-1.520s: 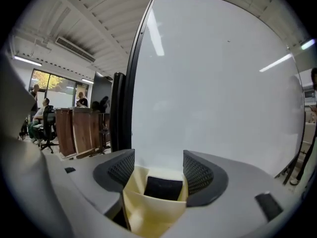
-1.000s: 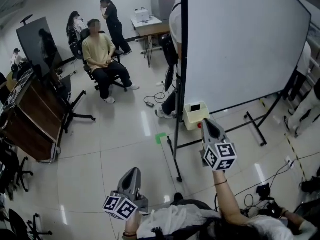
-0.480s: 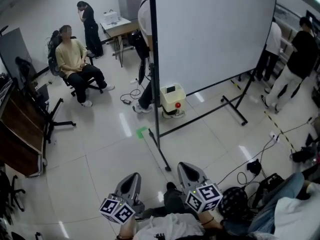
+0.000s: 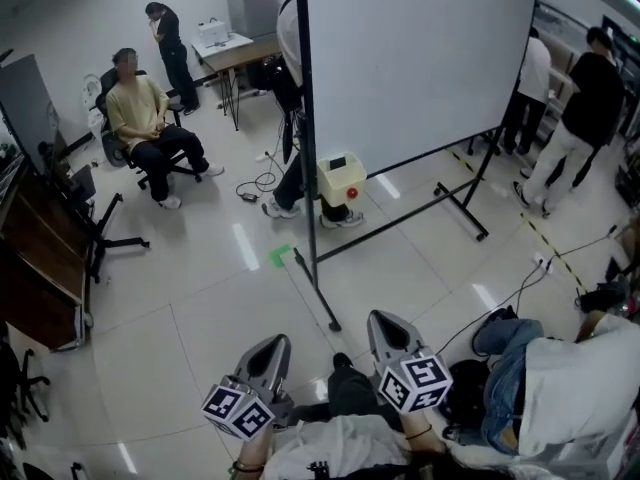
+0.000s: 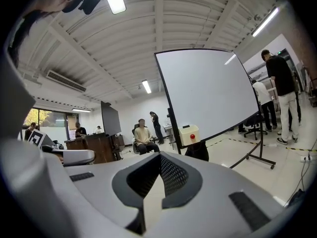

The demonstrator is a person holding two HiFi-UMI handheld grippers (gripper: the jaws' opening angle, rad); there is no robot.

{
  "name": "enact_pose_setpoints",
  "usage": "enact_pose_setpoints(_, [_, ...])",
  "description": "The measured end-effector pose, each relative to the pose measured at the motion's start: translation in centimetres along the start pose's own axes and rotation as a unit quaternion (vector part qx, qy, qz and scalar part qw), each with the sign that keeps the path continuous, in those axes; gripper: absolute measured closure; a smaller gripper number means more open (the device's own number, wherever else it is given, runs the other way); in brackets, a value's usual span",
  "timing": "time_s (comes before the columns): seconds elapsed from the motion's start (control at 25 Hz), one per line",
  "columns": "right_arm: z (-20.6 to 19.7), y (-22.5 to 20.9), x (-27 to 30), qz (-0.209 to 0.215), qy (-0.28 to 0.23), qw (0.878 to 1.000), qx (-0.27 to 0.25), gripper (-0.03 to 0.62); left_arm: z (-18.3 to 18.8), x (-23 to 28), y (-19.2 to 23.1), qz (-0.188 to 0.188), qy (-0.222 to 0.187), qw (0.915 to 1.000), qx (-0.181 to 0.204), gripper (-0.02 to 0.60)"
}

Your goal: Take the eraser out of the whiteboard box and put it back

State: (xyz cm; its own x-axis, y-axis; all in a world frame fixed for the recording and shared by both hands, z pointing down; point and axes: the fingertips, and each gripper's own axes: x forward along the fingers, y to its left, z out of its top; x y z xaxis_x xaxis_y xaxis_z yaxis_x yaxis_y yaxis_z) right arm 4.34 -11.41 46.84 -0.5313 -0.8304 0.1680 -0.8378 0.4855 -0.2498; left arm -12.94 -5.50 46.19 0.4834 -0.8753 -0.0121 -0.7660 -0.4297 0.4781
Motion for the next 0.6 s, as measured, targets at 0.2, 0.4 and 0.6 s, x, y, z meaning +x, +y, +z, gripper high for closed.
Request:
enact_pose_setpoints(0.2, [0.3, 2.5, 1.5, 0.030, 0.003, 1.000, -0.008, 0.592, 1.6, -2.8, 1.9, 0.041, -0.030, 0.9987, -0.004, 0.594])
enact_pose_setpoints(0.4, [-0.1, 3.8, 1.8, 0.048, 0.012, 0.999, -0.018, 0.592, 2.2, -3.8, 3.0, 0.063, -0.050, 0.9967, -0.011, 0.594])
enact_pose_setpoints(0.6, [-0.7, 3.1, 1.5, 0.045, 0.022, 0.999, -0.015, 0.592, 2.3, -3.0, 2.7, 0.060, -0.052, 0.9968, -0.012, 0.594])
